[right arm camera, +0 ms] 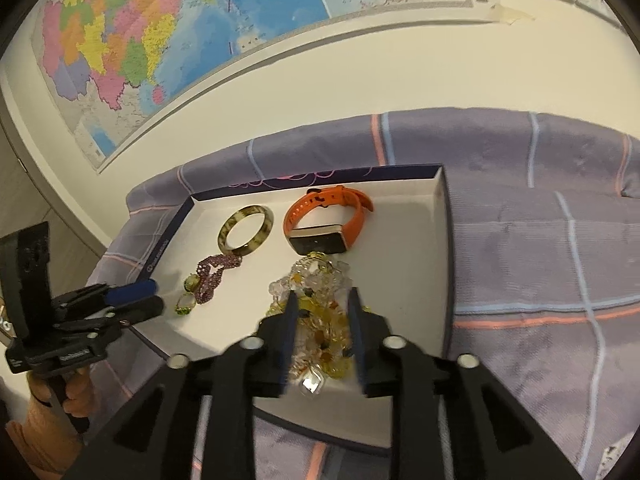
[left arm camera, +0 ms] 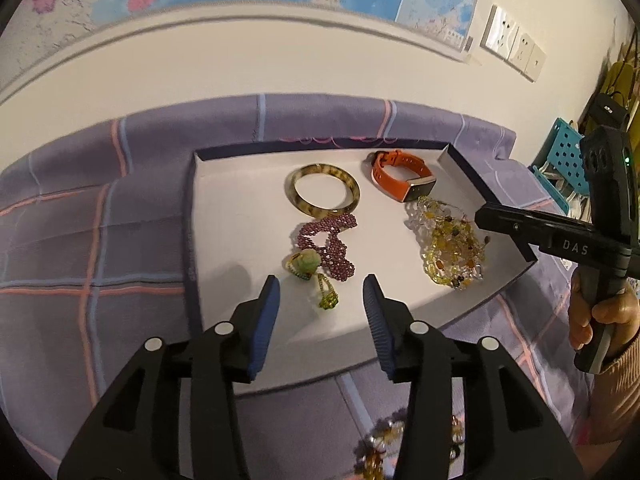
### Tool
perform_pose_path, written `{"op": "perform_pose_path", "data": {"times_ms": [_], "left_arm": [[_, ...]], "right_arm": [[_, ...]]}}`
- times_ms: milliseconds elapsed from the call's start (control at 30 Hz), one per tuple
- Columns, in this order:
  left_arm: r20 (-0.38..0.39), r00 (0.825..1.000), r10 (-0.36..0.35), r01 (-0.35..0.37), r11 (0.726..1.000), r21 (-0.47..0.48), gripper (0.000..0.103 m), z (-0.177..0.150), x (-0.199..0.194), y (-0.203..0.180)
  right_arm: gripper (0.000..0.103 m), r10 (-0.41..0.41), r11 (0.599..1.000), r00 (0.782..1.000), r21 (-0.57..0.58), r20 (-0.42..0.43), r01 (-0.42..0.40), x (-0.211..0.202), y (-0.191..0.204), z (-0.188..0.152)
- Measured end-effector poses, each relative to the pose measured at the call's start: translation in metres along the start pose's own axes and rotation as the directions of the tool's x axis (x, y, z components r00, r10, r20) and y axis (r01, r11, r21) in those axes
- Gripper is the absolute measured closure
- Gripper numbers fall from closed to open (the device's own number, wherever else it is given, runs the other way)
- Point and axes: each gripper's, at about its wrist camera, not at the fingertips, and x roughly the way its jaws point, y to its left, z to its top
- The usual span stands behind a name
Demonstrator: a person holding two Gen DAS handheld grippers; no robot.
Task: Organize jewelry
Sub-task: 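Move both tools back to the jewelry on the bedspread, right tool reaching the stone bracelet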
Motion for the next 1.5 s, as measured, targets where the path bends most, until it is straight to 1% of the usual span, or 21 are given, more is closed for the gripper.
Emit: {"op": "perform_pose_path", "data": {"times_ms": [67,133,233,333,400,533,600,667,733,767,800,833,933,1000,1067,1100,1267,1333,1400,1433,1500], "left_arm": [[0.016,1.000,0.002,-0.002,1.000,0.001,0.058,-0.004,-0.009,0.000],[0.027,1.000,0.000,0.000,1.000,0.006,0.056,-0.010,-0.019,0.001],[0.028,1.000,0.002,-0.002,1.000,0.020,0.055,-0.023,-0.030,0.000],[0.016,1.000,0.008,-0.009,1.000,0.027,0.055,-0.039,-0.035,-0.001],[0.002,1.000,0.007,-0.007,1.000,0.025,0.055,-0.050,-0.037,0.000],[-0.023,1.000,0.001,0.000,1.000,0.017,0.055,-0.070,-0.037,-0.001],[-0.033,0.999,0.002,-0.001,1.000,0.009,0.055,-0.078,-0.039,-0.002],[-0.036,0.999,-0.005,0.005,1.000,-0.002,0.055,-0.084,-0.041,-0.001],[-0.036,0.999,-0.011,0.010,1.000,-0.016,0.055,-0.089,-0.043,0.000],[-0.038,0.999,-0.013,0.012,1.000,-0.020,0.055,-0.090,-0.043,0.000],[-0.040,0.999,-0.016,0.015,1.000,-0.025,0.055,-0.093,-0.043,0.000],[-0.043,0.999,-0.016,0.015,0.999,-0.028,0.055,-0.095,-0.043,0.000],[-0.049,0.999,-0.018,0.016,0.999,-0.032,0.055,-0.099,-0.043,0.000],[-0.049,0.999,-0.019,0.017,0.999,-0.032,0.055,-0.100,-0.045,0.001],[-0.047,0.999,-0.025,0.023,0.999,-0.035,0.055,-0.100,-0.046,0.001],[-0.046,0.999,-0.027,0.026,0.999,-0.035,0.055,-0.101,-0.046,0.000],[-0.054,0.998,-0.034,0.033,0.999,-0.028,0.055,-0.100,-0.043,-0.002],[-0.054,0.998,-0.034,0.033,0.999,-0.025,0.055,-0.100,-0.042,-0.002],[-0.054,0.998,-0.036,0.035,0.999,-0.024,0.055,-0.099,-0.042,-0.002],[-0.054,0.998,-0.037,0.035,0.999,-0.024,0.055,-0.098,-0.042,-0.002],[-0.051,0.998,-0.042,0.041,0.999,-0.023,0.055,-0.098,-0.043,-0.002]], "right_arm": [[0.063,-0.018,1.000,1.000,-0.024,0.019,0.019,-0.009,0.005,-0.003],[0.062,-0.010,0.999,1.000,-0.049,0.028,0.011,-0.017,0.012,-0.007],[0.060,0.037,0.992,0.999,-0.124,0.026,-0.034,-0.032,0.034,-0.021],[0.060,0.092,0.975,0.996,-0.205,-0.009,-0.092,-0.039,0.059,-0.039],[0.060,0.128,0.964,0.991,-0.230,-0.039,-0.134,-0.038,0.072,-0.050],[0.061,0.154,0.946,0.983,-0.274,-0.099,-0.176,-0.032,0.095,-0.071],[0.066,0.165,0.935,0.977,-0.294,-0.132,-0.198,-0.027,0.105,-0.081],[0.067,0.181,0.925,0.971,-0.309,-0.155,-0.222,-0.023,0.116,-0.090],[0.069,0.178,0.916,0.969,-0.330,-0.169,-0.226,-0.020,0.125,-0.099],[0.071,0.178,0.912,0.968,-0.339,-0.177,-0.230,-0.018,0.126,-0.101],[0.077,0.181,0.909,0.966,-0.343,-0.185,-0.236,-0.015,0.130,-0.103],[0.078,0.182,0.908,0.964,-0.343,-0.195,-0.241,-0.011,0.133,-0.105],[0.086,0.162,0.907,0.966,-0.356,-0.199,-0.225,-0.005,0.139,-0.109],[0.091,0.172,0.911,0.965,-0.341,-0.197,-0.232,-0.003,0.139,-0.108],[0.093,0.171,0.913,0.967,-0.340,-0.187,-0.228,-0.003,0.139,-0.107],[0.100,0.181,0.913,0.967,-0.333,-0.182,-0.234,-0.006,0.138,-0.106],[0.101,0.246,0.907,0.954,-0.306,-0.168,-0.288,-0.024,0.134,-0.103],[0.101,0.286,0.894,0.939,-0.299,-0.192,-0.334,-0.030,0.135,-0.107],[0.101,0.307,0.878,0.927,-0.313,-0.214,-0.363,-0.033,0.138,-0.114],[0.101,0.309,0.871,0.923,-0.323,-0.231,-0.372,-0.033,0.141,-0.118],[0.099,0.295,0.872,0.921,-0.322,-0.256,-0.369,-0.029,0.142,-0.125]]}}
